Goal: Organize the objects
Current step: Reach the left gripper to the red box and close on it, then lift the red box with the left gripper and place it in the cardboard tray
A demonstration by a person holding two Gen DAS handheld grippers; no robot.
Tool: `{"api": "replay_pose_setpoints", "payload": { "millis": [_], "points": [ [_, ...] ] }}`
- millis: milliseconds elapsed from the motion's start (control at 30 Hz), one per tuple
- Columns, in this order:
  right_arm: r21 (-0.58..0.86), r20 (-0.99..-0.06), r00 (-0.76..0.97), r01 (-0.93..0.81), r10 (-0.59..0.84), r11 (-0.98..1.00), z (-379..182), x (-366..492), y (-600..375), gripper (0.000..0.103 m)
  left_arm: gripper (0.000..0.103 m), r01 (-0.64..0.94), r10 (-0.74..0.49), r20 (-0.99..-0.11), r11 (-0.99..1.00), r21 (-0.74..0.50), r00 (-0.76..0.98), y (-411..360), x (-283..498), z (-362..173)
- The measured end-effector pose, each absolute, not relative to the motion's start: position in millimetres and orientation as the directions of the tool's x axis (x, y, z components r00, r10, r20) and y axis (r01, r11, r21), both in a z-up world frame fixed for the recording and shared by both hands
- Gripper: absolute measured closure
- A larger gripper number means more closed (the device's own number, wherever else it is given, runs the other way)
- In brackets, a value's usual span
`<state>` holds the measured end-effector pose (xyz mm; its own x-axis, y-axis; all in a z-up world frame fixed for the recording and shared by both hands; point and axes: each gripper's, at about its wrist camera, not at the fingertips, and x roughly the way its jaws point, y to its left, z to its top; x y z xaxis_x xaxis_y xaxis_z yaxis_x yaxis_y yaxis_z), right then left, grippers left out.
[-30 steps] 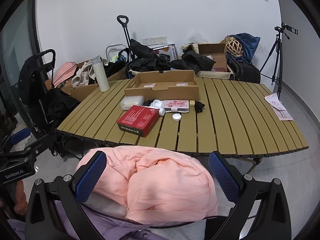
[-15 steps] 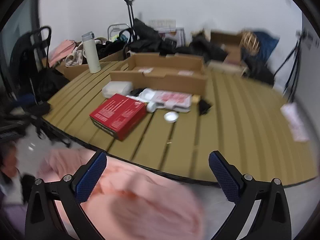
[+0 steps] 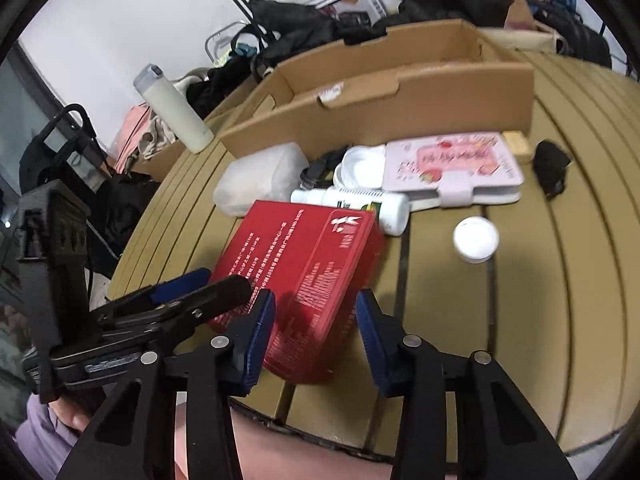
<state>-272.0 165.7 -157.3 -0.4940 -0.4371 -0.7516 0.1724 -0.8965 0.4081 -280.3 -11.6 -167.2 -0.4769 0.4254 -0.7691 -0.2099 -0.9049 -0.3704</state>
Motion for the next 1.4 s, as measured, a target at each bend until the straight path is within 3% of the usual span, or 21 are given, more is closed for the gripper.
{"api": "replay_pose_setpoints", "payload": {
  "millis": [67, 133, 167, 333, 500, 667, 867, 1067, 1133, 1167, 1200, 1233, 1367, 1400],
  "points": [
    [0.424, -0.745, -0.493, 0.172, -0.45, -0.889, -162, -273, 166, 0.058, 0.032, -0.223, 0.443, -0.754, -0.897, -0.383, -0.486, -9, -276, -168],
    [0.455, -0.737, -0.482, 0.165, -0.474, -0.875, -165, -276, 170, 0.061, 0.05, -0.235, 0.478, -0.741, -0.878, -0.417, -0.472, -8, -275, -168],
    [0.471, -0.732, -0.477, 0.161, -0.486, -0.867, -165, -277, 172, 0.066, 0.051, -0.222, 0.48, -0.741, -0.876, -0.427, -0.469, -7, -272, -166],
    [0.408, -0.737, -0.498, 0.211, -0.457, -0.888, -149, -270, 172, 0.068, 0.051, -0.248, 0.478, -0.731, -0.878, -0.41, -0.487, 1, -263, -152],
    [0.44, -0.708, -0.507, 0.229, -0.493, -0.868, -124, -266, 181, 0.068, 0.051, -0.253, 0.507, -0.677, -0.86, -0.444, -0.534, -5, -266, -117],
    [0.455, -0.639, -0.564, 0.272, -0.523, -0.848, -73, -299, 191, 0.068, 0.051, -0.302, 0.541, -0.611, -0.838, -0.455, -0.579, -7, -321, -70],
    [0.475, -0.631, -0.534, 0.308, -0.563, -0.824, -54, -416, 186, 0.068, 0.051, -0.212, 0.5, -0.645, -0.855, -0.473, -0.578, -13, -443, -67],
    [0.42, -0.75, -0.423, 0.288, -0.508, -0.861, -89, -539, 152, 0.068, 0.048, -0.103, 0.306, -0.771, -0.948, -0.302, -0.558, -12, -532, -107],
    [0.384, -0.796, -0.372, 0.301, -0.478, -0.873, -108, -567, 136, 0.068, 0.053, -0.035, 0.219, -0.799, -0.97, -0.241, -0.56, -15, -545, -124],
    [0.339, -0.833, -0.349, 0.292, -0.429, -0.895, -122, -579, 128, 0.067, 0.039, -0.055, 0.19, -0.778, -0.979, -0.197, -0.599, -12, -543, -124],
    [0.296, -0.861, -0.34, 0.27, -0.379, -0.916, -132, -583, 126, 0.065, 0.037, -0.058, 0.173, -0.782, -0.983, -0.173, -0.599, -10, -543, -127],
    [0.259, -0.879, -0.342, 0.243, -0.333, -0.935, -143, -585, 126, 0.052, 0.037, -0.057, 0.171, -0.77, -0.983, -0.173, -0.614, -12, -541, -126],
    [0.335, -0.852, -0.361, 0.178, -0.378, -0.925, -143, -587, 149, 0.029, 0.031, -0.076, 0.179, -0.761, -0.983, -0.169, -0.623, -11, -537, -128],
    [0.329, -0.855, -0.362, 0.176, -0.372, -0.928, -143, -588, 150, 0.028, 0.029, -0.07, 0.175, -0.767, -0.983, -0.167, -0.617, -10, -537, -127]
  ]
}}
